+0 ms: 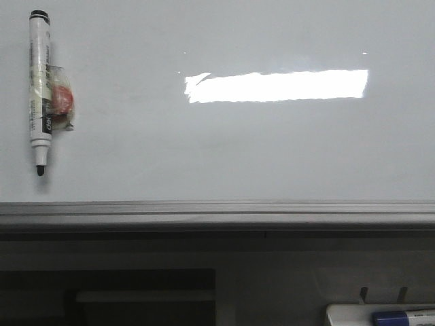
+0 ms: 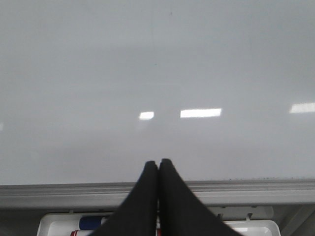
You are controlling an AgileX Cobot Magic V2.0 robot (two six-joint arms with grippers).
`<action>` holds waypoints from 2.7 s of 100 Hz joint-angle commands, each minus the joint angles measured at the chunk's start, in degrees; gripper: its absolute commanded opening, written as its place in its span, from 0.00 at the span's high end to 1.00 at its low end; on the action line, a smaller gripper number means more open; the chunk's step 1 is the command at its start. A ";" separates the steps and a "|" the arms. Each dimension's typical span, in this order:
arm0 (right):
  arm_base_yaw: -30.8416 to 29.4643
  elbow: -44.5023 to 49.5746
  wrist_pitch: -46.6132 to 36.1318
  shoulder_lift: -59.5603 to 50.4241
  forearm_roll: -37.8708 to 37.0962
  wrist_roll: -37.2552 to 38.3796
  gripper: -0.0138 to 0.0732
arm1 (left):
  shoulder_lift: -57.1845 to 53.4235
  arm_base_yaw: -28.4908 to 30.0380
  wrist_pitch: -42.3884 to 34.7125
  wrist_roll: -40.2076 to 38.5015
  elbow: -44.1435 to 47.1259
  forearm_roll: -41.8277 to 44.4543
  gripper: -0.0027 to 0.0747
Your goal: Write number 3 on whiteboard
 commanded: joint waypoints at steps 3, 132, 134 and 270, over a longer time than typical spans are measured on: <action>1.24 -1.95 -5.79 0.96 0.14 -0.05 0.91 | 2.00 -0.59 -4.87 1.15 -2.06 0.37 0.46; 1.98 -1.95 -7.84 1.10 5.10 -0.16 0.91 | 39.03 -40.77 -26.87 0.79 -1.66 -7.22 0.37; 1.98 -1.95 -7.84 1.10 5.10 -0.16 0.91 | 39.18 -40.75 -26.87 0.79 -1.66 -7.38 0.37; 4.02 -6.77 2.82 3.21 6.64 -0.70 0.91 | 46.36 -44.77 -25.36 0.56 -2.45 -7.55 0.99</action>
